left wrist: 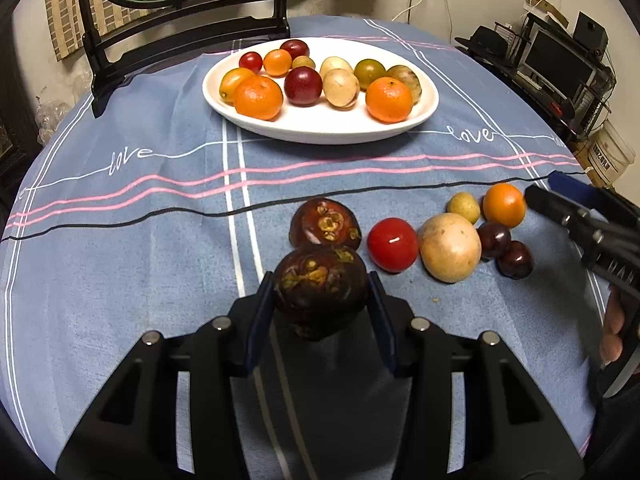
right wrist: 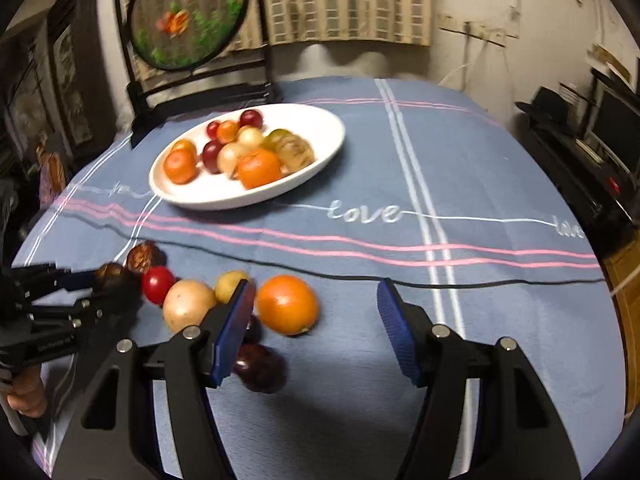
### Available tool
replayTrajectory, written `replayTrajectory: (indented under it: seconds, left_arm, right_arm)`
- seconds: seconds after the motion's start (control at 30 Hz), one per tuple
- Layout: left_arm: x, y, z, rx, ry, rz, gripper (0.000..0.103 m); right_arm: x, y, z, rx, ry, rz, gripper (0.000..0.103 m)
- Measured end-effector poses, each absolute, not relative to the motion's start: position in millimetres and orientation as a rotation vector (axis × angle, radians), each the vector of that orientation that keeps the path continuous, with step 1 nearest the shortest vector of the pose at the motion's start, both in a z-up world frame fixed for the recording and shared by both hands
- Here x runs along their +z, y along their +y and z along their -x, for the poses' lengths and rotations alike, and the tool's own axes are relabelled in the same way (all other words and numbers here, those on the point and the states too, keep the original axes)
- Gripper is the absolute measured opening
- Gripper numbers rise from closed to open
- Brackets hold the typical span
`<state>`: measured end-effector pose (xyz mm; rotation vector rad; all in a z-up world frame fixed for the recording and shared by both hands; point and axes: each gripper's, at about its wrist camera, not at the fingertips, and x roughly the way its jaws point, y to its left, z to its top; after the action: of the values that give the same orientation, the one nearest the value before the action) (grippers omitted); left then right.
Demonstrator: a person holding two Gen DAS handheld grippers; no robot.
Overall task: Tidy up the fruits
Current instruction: 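Grasp a large orange with the right gripper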
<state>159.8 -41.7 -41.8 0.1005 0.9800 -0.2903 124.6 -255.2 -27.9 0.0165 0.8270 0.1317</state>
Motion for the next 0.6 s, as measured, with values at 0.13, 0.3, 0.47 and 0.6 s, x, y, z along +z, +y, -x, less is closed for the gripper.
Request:
replayTrajectory:
  seconds: [0.13, 0.3, 0.47, 0.6]
  left_arm:
    - [-43, -42, -160, -0.289, 0.981, -0.104, 0.046]
    - [-43, -42, -159, -0.292, 0.982, -0.100, 0.046]
    - [-50, -43, -163, -0.300, 1.010, -0.095, 0.046]
    - [-51, -43, -163, -0.305, 1.003, -0.091, 0.046]
  right_arm:
    - [-38, -244, -129, 0.133, 0.852, 0.013, 0.057]
    - [-51, -243, -135, 0.138, 0.893, -0.014, 0.045]
    - [-56, -248, -142, 0.149, 0.906, -0.086, 0.042]
    - [-56, -252, -146, 0.151, 0.914, -0.145, 0.039]
